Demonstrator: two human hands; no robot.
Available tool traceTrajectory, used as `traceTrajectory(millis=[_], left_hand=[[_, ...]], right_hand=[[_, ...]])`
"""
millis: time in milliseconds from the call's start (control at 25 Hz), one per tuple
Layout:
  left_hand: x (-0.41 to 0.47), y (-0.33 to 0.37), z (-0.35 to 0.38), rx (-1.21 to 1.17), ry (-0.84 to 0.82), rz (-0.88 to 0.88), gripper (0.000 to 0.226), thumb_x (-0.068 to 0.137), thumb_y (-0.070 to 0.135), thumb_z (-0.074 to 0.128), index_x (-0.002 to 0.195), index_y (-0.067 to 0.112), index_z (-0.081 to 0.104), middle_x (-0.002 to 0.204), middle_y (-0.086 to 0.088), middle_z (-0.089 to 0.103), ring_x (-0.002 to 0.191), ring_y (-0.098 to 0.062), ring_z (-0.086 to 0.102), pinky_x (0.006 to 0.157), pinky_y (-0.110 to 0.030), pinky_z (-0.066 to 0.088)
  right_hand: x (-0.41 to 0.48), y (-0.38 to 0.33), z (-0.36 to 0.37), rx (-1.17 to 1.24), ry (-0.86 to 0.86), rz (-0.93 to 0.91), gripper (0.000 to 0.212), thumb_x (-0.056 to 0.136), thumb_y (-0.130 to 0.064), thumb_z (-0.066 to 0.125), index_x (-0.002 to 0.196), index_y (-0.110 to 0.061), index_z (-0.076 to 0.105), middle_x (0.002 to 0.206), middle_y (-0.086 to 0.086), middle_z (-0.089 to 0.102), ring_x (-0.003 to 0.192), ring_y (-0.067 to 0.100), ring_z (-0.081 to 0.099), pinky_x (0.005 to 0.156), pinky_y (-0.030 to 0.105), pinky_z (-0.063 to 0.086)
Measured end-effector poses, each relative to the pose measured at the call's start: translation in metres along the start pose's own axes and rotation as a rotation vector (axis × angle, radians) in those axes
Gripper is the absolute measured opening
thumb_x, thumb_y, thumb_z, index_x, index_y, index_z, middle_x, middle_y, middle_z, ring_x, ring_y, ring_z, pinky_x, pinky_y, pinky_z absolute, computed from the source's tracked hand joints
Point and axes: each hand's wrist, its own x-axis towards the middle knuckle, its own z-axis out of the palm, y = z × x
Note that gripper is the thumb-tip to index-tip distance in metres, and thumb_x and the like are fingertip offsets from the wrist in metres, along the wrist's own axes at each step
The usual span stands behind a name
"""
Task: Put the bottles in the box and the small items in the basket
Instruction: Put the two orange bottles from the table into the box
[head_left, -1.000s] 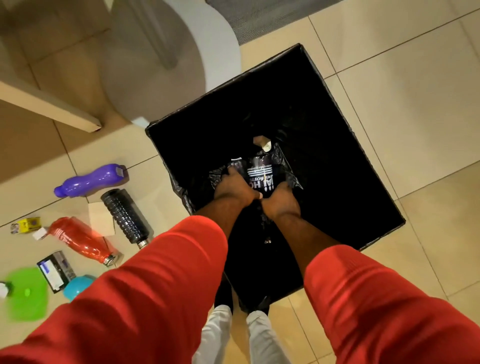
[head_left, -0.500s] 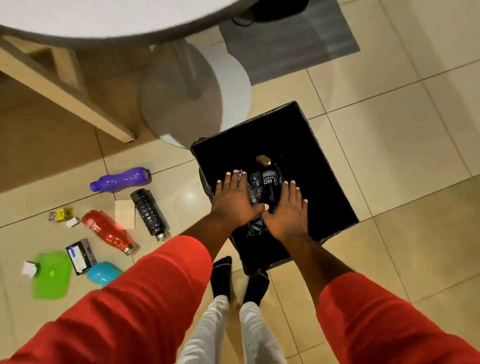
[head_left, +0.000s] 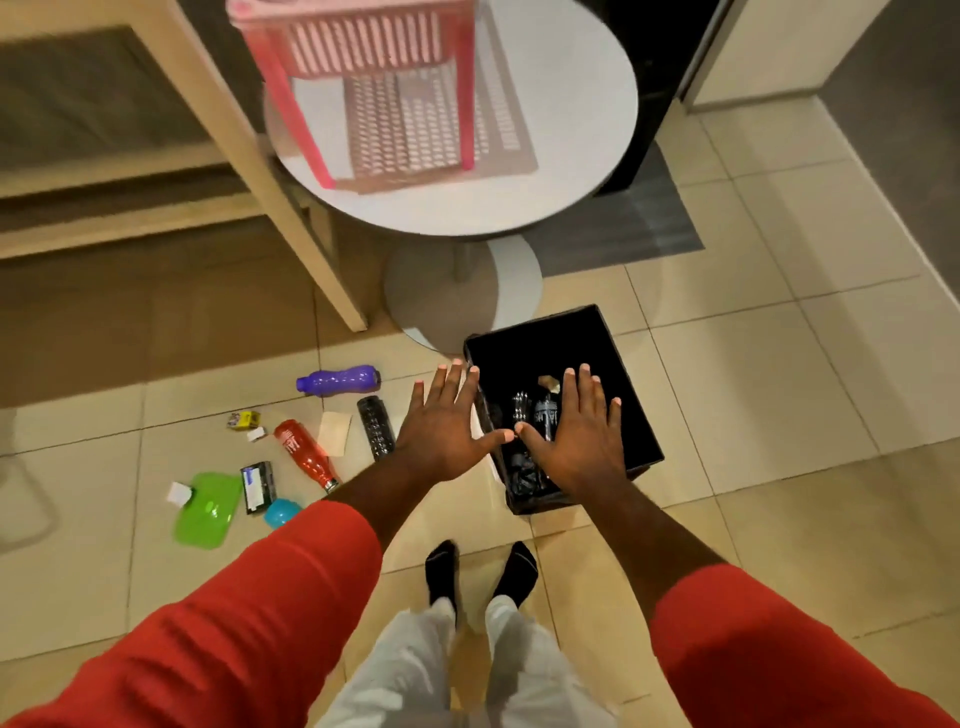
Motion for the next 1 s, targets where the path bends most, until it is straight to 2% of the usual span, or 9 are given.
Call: traceTrajectory(millis=[320,680,840,1000], left_hand=[[-0.096,-0.080,-0.087,0.032,0.170,-0.052,0.109,0.077,0.095,0.012,0.160,0.028,-0.011,0.168,-0.001,-0.018,0.154,-0.021,-0.020,0.119,-0.046,-0.014],[-0.247,-0.249,-0.141,0.075,0.305,-0.014,0.110,0.078,0.092,0.015,0.161,0.024,-0.009,0.168,-0.006,-0.014,0.155,-0.023,-0.017,0.125,-0.052,-0.003],[-0.328,-0.331,-0.162,0.088,0.348,-0.079,0.107,0.081,0.089,0.021,0.161,0.025,-0.010,0.168,-0.006,-0.015,0.154,-0.022,-0.016,0.125,-0.052,-0.003],[-0.377,-0.404,-0.176,0.090,0.396,-0.171,0.104,0.083,0.088,0.019,0.160,0.025,-0.010,0.169,-0.007,-0.014,0.155,-0.023,-0.014,0.125,-0.053,-0.003]], right_hand=[[-0.055,-0.110,-0.051,-0.051,0.113,-0.178,0.104,0.087,-0.082,0.027,0.162,-0.018,-0.006,0.170,0.005,-0.010,0.156,0.023,-0.012,0.125,0.053,-0.003],[-0.141,-0.293,-0.018,-0.078,0.310,-0.250,0.105,0.085,-0.087,0.025,0.161,-0.023,-0.007,0.171,0.004,-0.007,0.156,0.023,-0.010,0.123,0.051,-0.003],[-0.185,-0.389,0.000,-0.068,0.306,-0.341,0.104,0.085,-0.086,0.028,0.160,-0.025,-0.011,0.170,0.003,-0.010,0.156,0.022,-0.012,0.125,0.051,-0.003],[-0.199,-0.478,0.010,-0.060,0.284,-0.448,0.105,0.084,-0.086,0.029,0.160,-0.026,-0.012,0.170,0.003,-0.013,0.156,0.023,-0.011,0.125,0.053,-0.003]])
